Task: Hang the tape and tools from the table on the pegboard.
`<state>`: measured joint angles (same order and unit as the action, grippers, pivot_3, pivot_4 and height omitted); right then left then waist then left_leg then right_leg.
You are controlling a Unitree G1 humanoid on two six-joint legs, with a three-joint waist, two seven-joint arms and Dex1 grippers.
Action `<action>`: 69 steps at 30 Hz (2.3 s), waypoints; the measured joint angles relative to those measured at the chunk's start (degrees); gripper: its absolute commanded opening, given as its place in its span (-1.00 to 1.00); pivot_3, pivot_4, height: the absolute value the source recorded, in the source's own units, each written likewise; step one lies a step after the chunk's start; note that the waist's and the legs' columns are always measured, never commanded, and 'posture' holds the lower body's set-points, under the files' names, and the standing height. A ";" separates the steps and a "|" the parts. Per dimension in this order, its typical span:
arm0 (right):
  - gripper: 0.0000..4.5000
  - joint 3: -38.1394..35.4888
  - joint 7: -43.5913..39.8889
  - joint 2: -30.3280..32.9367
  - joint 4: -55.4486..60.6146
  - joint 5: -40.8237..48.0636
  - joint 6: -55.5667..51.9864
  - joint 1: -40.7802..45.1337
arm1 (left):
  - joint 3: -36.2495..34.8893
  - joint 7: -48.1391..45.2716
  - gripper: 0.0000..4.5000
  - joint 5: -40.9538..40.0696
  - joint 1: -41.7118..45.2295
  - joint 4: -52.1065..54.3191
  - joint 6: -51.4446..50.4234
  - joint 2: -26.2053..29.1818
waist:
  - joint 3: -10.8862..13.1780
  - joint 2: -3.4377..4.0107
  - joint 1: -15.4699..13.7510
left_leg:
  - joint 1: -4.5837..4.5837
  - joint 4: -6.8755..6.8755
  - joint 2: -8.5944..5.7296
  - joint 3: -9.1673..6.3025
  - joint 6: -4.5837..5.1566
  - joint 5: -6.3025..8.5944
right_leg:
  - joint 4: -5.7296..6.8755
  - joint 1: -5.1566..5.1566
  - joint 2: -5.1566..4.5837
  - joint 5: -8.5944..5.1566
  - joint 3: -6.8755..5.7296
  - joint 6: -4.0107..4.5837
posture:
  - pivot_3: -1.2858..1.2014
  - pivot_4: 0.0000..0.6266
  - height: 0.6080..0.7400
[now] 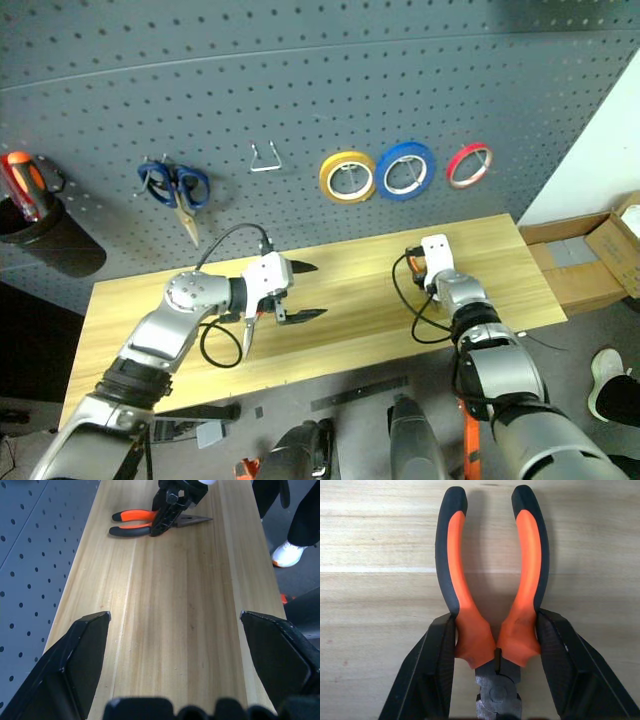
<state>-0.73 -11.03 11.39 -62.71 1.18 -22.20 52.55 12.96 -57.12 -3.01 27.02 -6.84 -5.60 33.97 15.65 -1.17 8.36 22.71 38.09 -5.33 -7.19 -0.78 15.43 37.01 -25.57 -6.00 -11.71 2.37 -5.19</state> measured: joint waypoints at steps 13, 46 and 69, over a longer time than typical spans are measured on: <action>-0.16 3.74 -1.14 -3.26 61.63 3.15 -23.92 -22.88 | -11.33 6.26 1.00 -5.95 -10.25 6.73 -7.07 0.86 | -0.01 0.02 -0.42 | 0.38 -0.09 0.04 0.01 -0.23 -0.09 | 0.06 -0.59 0.00 0.00 0.04 0.00 | -0.08 -0.20 1.00; -0.17 7.69 -2.76 -20.06 45.08 9.22 6.43 10.74 | -32.99 25.70 1.00 -22.38 -23.29 28.54 -18.98 -4.05 | -1.37 -0.94 -5.05 | 0.17 -0.19 0.23 -0.01 -0.71 -0.34 | -0.03 -0.62 0.29 0.41 -0.07 0.28 | 0.14 -0.53 1.00; -0.17 3.75 0.15 -21.01 2.26 4.13 53.12 21.60 | -28.52 31.21 1.00 -22.39 -16.46 29.46 -19.04 -6.11 | -2.71 -1.07 -6.93 | 0.13 -0.20 0.82 -0.03 -1.09 -0.37 | -0.01 -0.62 0.96 0.49 -0.05 0.46 | 0.21 -0.42 1.00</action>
<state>3.01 -10.88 -9.62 -60.45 5.31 30.92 74.16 -15.56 -25.91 -25.40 10.56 22.62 -24.64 27.86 12.94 -2.24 1.43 22.84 37.89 -4.51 -7.23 -1.88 15.06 37.00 -26.19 -5.03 -11.22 2.32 -4.73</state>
